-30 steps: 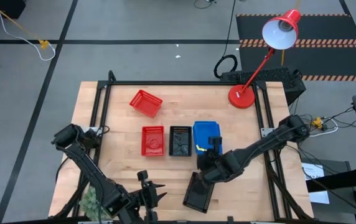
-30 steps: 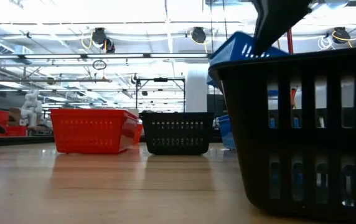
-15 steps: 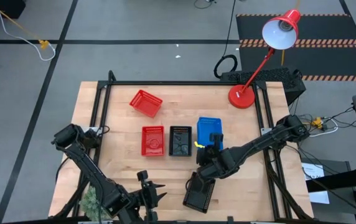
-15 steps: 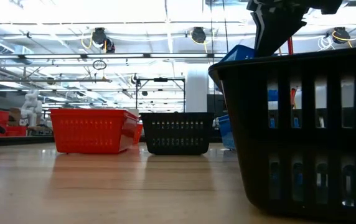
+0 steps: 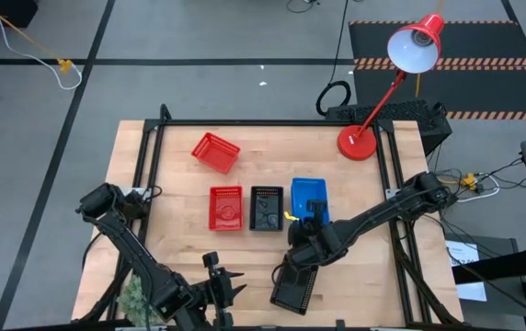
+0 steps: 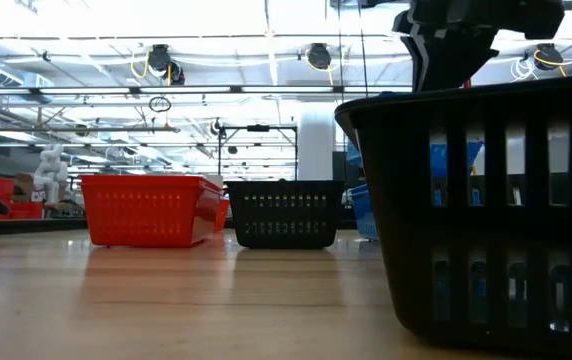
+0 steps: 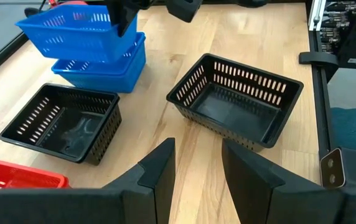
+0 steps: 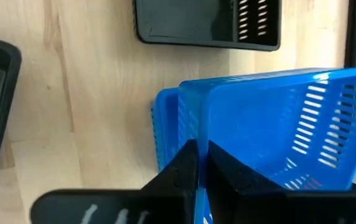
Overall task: Stack baskets by color
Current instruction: Stack the bottom blue bin on the top stacked blue bins
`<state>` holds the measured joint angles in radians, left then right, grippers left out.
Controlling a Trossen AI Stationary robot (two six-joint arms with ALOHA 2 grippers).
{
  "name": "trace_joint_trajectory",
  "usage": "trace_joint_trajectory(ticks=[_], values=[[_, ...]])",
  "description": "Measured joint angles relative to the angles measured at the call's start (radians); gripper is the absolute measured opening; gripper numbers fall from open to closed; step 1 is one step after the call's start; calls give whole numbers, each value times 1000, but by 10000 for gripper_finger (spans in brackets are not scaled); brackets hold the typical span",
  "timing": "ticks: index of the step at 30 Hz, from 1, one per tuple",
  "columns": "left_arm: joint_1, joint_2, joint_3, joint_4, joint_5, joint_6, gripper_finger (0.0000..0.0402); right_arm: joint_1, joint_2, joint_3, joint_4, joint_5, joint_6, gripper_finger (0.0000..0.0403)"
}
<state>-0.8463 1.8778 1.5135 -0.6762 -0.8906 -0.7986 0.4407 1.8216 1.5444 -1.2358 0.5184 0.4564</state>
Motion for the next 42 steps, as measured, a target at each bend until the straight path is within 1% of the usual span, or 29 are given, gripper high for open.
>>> trace_joint_trajectory(ticks=[9,13,23,29,33,39,42], values=[[0,0,0,0,0,0,131,-3,0,0,-2,0,3,13],[0,0,0,0,0,0,131,-9,0,-23,-1,-3,2,13],[0,0,0,0,0,2,131,-55,0,-93,30,-74,-10,14],[0,0,0,0,0,3,131,-61,0,-104,75,-76,-39,15],[0,0,0,0,0,4,131,-61,0,-104,79,-75,-30,40],[0,0,0,0,0,5,131,-59,-2,-104,80,-46,-27,116],[1,0,0,0,0,11,131,-49,-24,-104,88,-44,-27,151]])
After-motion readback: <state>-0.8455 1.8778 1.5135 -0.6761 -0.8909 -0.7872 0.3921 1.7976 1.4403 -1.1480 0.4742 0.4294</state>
